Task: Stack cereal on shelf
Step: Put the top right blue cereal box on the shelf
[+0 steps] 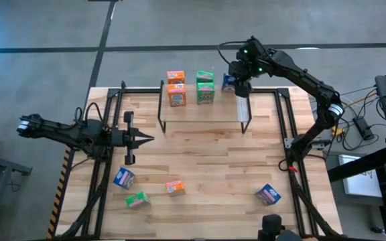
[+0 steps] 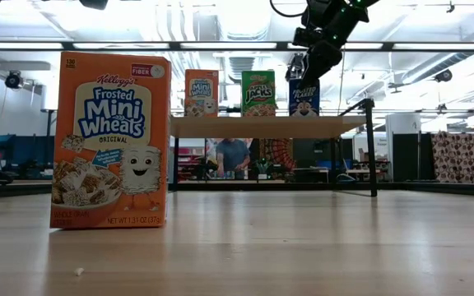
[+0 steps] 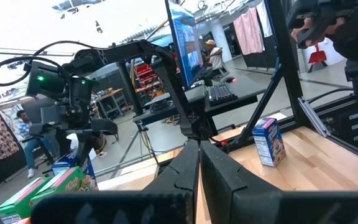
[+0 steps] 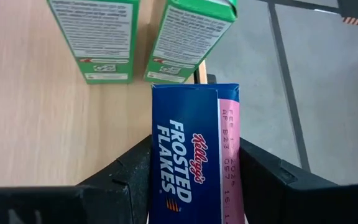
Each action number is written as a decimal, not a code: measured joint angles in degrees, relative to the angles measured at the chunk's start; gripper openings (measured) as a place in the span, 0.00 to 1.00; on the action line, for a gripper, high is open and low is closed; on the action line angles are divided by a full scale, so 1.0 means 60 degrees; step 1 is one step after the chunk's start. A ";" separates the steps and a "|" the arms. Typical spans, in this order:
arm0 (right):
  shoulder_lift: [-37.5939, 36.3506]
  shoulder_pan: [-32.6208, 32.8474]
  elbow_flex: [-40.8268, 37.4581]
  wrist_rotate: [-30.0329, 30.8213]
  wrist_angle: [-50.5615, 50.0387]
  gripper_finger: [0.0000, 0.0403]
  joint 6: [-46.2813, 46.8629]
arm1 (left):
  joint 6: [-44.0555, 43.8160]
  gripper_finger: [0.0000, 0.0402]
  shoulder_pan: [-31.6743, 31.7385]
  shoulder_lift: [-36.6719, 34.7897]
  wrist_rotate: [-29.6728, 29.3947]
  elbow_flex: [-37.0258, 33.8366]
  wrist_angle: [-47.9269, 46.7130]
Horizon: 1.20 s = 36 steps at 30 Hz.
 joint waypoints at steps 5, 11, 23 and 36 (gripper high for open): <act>-0.0038 -0.0003 0.0000 -0.0402 -0.0159 0.44 0.0096 | -0.0004 0.00 0.0003 0.0000 0.0007 0.0000 0.0030; -0.0046 0.0001 0.0315 -0.0419 -0.0480 0.44 0.0295 | -0.0004 0.00 0.0002 0.0002 0.0011 0.0000 0.0044; -0.0035 -0.0003 0.0306 -0.0449 -0.0724 0.44 0.0766 | -0.0069 0.00 0.0004 0.0000 0.0018 0.0000 0.0044; 0.0258 -0.0003 0.0306 -0.0422 -0.0666 0.44 0.1142 | -0.0073 0.00 0.0003 0.0000 0.0020 -0.0004 0.0106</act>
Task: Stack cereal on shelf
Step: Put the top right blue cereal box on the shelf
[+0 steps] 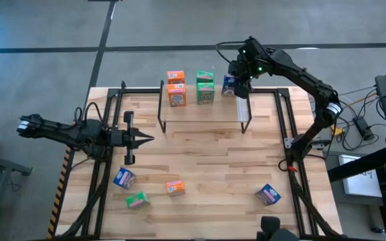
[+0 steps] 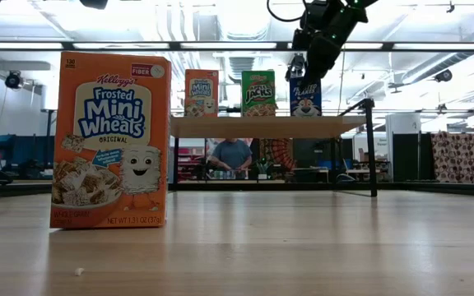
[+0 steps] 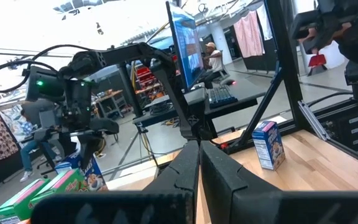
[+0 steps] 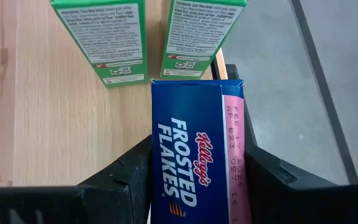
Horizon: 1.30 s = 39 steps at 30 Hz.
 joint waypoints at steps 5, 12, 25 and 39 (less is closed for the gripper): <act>0.0021 0.0000 0.0000 0.0020 0.0004 0.44 0.0038 | 0.0000 0.00 -0.0002 0.0000 -0.0001 0.0000 0.0004; 0.0021 0.0000 0.0000 0.0025 0.0029 0.44 0.0194 | 0.0000 0.00 0.0001 0.0002 0.0000 0.0000 0.0004; -0.0008 0.0001 0.0000 0.0027 0.0007 0.44 0.0316 | 0.0000 0.00 0.0001 0.0000 -0.0002 0.0000 0.0007; -0.0085 0.0004 -0.0007 0.0027 0.0032 0.59 0.0395 | 0.0000 0.00 0.0001 0.0000 -0.0002 -0.0004 0.0017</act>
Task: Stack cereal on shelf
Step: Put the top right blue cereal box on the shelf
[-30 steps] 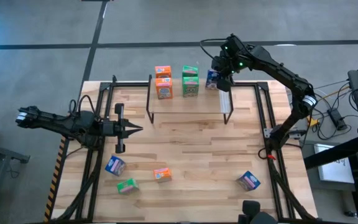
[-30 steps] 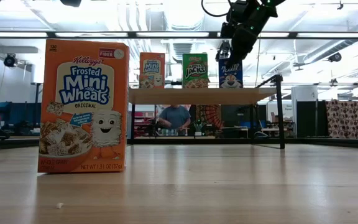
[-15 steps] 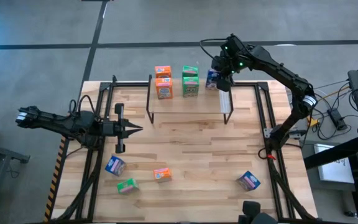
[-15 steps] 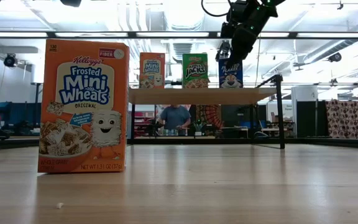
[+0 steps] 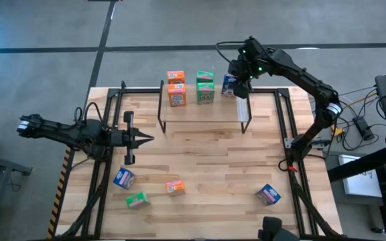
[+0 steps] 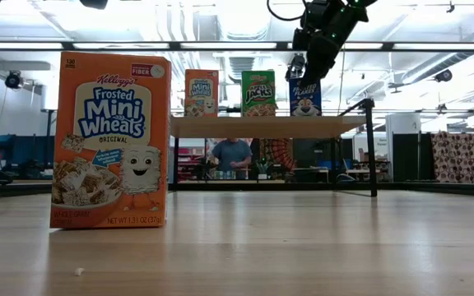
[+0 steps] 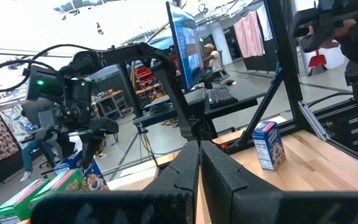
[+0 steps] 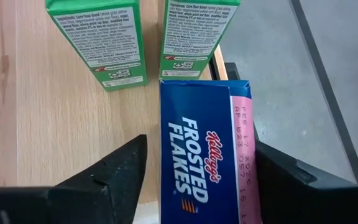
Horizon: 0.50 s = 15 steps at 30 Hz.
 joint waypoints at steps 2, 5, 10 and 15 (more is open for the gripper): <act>-0.0112 0.0002 -0.0001 -0.0004 0.0001 0.61 0.0041 | -0.0001 0.00 -0.0001 0.0000 0.0000 0.0000 0.0022; -0.0280 0.0004 0.0086 -0.0004 -0.0061 0.63 0.0232 | 0.0000 0.00 -0.0003 0.0000 0.0000 0.0000 0.0023; -0.0541 0.0091 0.0649 -0.0023 -0.0026 0.64 0.0780 | -0.0004 0.00 -0.0004 0.0001 0.0000 0.0000 0.0023; -0.0848 0.0602 0.1129 -0.0251 -0.0012 0.60 0.1842 | -0.0077 0.00 -0.0001 0.0000 0.0000 0.0000 0.0023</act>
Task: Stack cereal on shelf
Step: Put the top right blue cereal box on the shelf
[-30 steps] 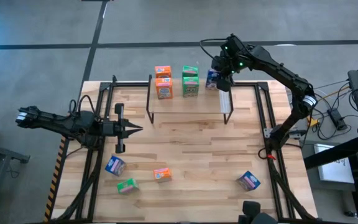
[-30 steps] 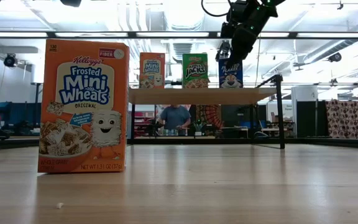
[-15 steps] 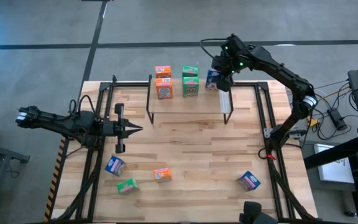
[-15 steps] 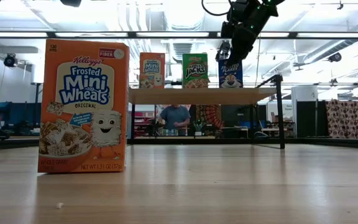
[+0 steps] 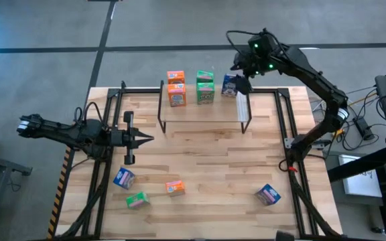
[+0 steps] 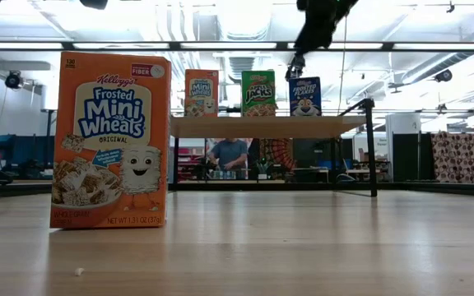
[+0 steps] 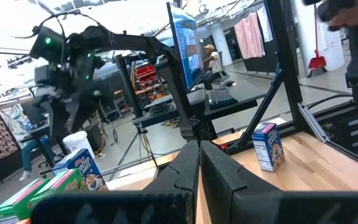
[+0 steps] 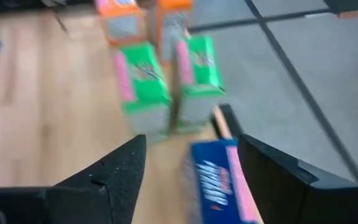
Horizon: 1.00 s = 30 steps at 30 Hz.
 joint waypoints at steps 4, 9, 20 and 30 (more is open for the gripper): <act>-0.0335 0.0747 -0.0184 -0.0095 -0.0056 0.51 0.0832 | -0.0036 0.00 -0.0001 0.0000 0.0000 0.0000 0.0000; -0.0550 0.1791 -0.0920 0.0363 -0.0057 0.36 0.2028 | -0.0072 0.00 -0.0003 0.0000 0.0000 0.0000 0.0000; -0.0801 0.3258 -0.3926 0.4362 0.0444 0.03 0.5164 | -0.0072 0.00 -0.0001 0.0004 0.0000 0.0000 0.0000; -0.0809 0.3277 -0.6242 0.6746 0.3313 0.03 0.6170 | -0.0071 0.00 -0.0001 0.0004 0.0000 0.0000 0.0000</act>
